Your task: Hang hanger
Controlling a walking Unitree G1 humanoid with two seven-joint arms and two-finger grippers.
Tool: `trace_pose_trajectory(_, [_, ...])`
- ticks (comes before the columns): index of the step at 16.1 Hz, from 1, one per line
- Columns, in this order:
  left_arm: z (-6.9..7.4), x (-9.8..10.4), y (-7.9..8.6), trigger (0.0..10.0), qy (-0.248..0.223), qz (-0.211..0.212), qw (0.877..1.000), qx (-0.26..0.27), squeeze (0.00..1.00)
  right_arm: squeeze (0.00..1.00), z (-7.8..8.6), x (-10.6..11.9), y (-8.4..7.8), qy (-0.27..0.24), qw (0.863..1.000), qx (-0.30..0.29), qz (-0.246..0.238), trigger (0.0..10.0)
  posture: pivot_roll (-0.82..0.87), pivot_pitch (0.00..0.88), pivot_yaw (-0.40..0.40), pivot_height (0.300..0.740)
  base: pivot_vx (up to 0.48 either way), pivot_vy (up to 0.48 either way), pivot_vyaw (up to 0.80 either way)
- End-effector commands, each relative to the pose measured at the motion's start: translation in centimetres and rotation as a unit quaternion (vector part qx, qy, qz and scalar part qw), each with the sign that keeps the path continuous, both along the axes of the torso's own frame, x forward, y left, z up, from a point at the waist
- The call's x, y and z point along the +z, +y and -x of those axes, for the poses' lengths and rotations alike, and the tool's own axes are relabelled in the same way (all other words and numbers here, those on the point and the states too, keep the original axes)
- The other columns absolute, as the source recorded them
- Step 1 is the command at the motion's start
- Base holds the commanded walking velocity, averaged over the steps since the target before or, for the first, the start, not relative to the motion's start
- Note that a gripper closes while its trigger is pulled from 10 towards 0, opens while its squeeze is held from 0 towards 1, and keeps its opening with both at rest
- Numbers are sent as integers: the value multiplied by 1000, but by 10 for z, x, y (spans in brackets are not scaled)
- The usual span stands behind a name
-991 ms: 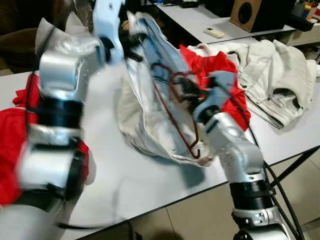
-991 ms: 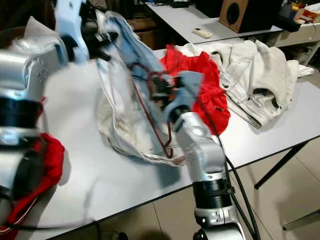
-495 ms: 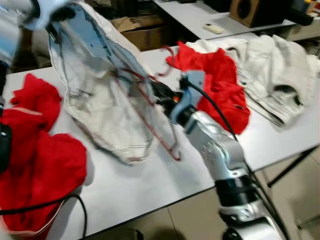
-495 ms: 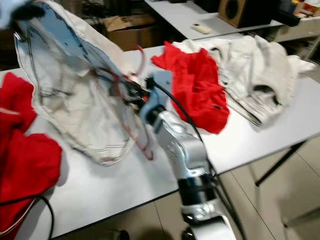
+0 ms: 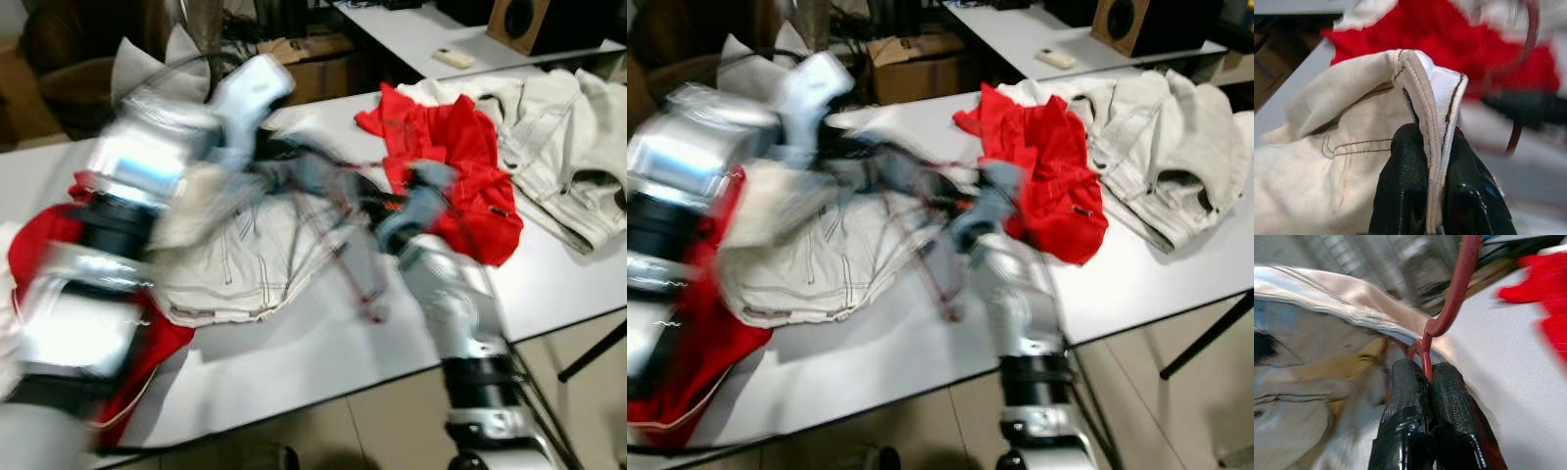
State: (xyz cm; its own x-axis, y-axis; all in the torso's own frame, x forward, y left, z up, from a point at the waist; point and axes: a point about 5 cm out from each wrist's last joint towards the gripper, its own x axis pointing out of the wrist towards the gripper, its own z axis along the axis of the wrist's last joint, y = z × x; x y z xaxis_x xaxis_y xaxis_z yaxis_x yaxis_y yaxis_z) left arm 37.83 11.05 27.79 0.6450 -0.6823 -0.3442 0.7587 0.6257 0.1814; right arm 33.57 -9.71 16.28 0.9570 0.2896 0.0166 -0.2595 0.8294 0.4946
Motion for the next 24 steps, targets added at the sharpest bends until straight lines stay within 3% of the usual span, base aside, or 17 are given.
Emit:
trace_pose_trajectory(1, [-2,8,2,0,-2,54,998,31,0,0,-1,-3,-7,5,1000,-24,-10,10000,12,0,138,740,0,0,0])
trace_pose_trajectory(3, [-7,11,-14,0,10,143,988,65,0,0,-10,-9,-17,21,995,-72,-70,10000,1,0,145,740,0,0,0])
trace_pose_trajectory(4, [-8,14,-17,0,17,159,985,69,0,0,-13,-9,-17,27,992,-81,-91,10000,3,0,145,740,0,0,0])
trace_pose_trajectory(6, [-12,31,-19,0,38,227,967,106,0,0,-21,-7,-5,40,986,-88,-137,10000,13,0,147,740,0,0,0])
trace_pose_trajectory(7, [-13,35,-19,0,41,242,963,115,0,0,-22,-6,0,40,985,-83,-148,10000,18,0,147,740,0,0,0])
trace_pose_trajectory(8, [-12,44,-22,0,33,239,963,117,0,0,-27,2,21,38,982,-54,-176,10000,30,0,147,740,0,0,0])
trace_pose_trajectory(10, [-10,45,-27,0,44,245,962,111,0,0,-32,11,35,29,973,-49,-222,10000,29,0,148,740,0,0,0])
trace_pose_trajectory(13, [-3,49,-36,0,79,278,952,103,0,0,-36,17,49,27,970,-44,-236,10000,30,0,138,740,0,0,0])
trace_pose_trajectory(14, [-2,60,-35,0,78,294,947,104,0,0,-32,13,67,41,980,13,-195,10000,32,0,131,740,0,0,0])
trace_pose_trajectory(16, [-9,76,-17,0,36,295,945,134,0,0,-23,1,87,69,983,119,-121,10000,32,0,131,740,0,0,0])
trace_pose_trajectory(17, [-12,85,-3,0,12,289,945,151,0,0,-11,-12,98,71,975,204,-50,10000,37,0,122,740,0,0,0])
trace_pose_trajectory(18, [-13,88,3,0,-1,278,948,154,0,0,-5,-17,101,72,968,241,-24,10000,37,0,122,740,0,0,0])
trace_pose_trajectory(19, [-7,90,4,549,-21,237,963,131,0,0,7,-20,105,58,947,317,-8,10000,39,0,116,740,0,0,0])
trace_pose_trajectory(20, [1,87,-6,0,-5,226,969,101,0,0,18,-11,105,29,924,379,-31,10000,40,0,112,740,0,0,0])
trace_pose_trajectory(22, [5,81,-17,706,15,226,970,86,0,0,25,0,102,-4,906,420,-47,10000,40,0,108,740,0,0,0])
trace_pose_trajectory(23, [3,77,-22,784,21,230,969,90,0,0,30,6,94,-30,892,447,-56,10000,37,0,114,740,0,0,0])
trace_pose_trajectory(24, [0,75,-22,706,17,226,969,96,0,0,33,7,89,-37,887,457,-57,10000,36,0,116,740,0,0,0])
